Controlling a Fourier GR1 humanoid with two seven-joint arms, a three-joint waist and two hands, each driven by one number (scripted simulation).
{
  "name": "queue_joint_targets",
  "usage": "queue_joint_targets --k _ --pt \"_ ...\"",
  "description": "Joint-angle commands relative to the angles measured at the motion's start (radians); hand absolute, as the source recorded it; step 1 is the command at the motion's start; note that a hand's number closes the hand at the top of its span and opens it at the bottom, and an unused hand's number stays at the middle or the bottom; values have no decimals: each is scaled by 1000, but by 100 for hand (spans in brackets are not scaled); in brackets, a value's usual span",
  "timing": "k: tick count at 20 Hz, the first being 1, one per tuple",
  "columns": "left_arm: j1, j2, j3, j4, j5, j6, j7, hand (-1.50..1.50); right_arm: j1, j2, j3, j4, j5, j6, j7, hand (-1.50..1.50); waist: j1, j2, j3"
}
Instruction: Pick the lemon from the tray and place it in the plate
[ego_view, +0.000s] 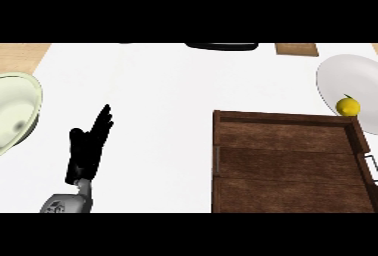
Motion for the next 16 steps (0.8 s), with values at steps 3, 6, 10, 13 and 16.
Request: queue_joint_targets --k 3,6,10,13,16 --pt "-17 -5 9 17 1 6 -7 0 10 -39 3 3 2 51 -29 -150 -1 2 0" --pt "15 13 18 7 21 -23 -28 0 47 -47 -3 9 -3 39 -46 -150 3 4 1" --pt "2 -18 -3 16 0 4 -27 0 57 -50 -11 6 -9 4 -49 -150 2 6 3" --pt "2 -24 -11 19 -6 7 -21 0 53 -64 -22 13 -20 12 -34 -150 3 6 3" --pt "-14 -5 8 6 4 1 6 0 66 -95 -37 13 -35 32 -47 -150 -3 3 4"
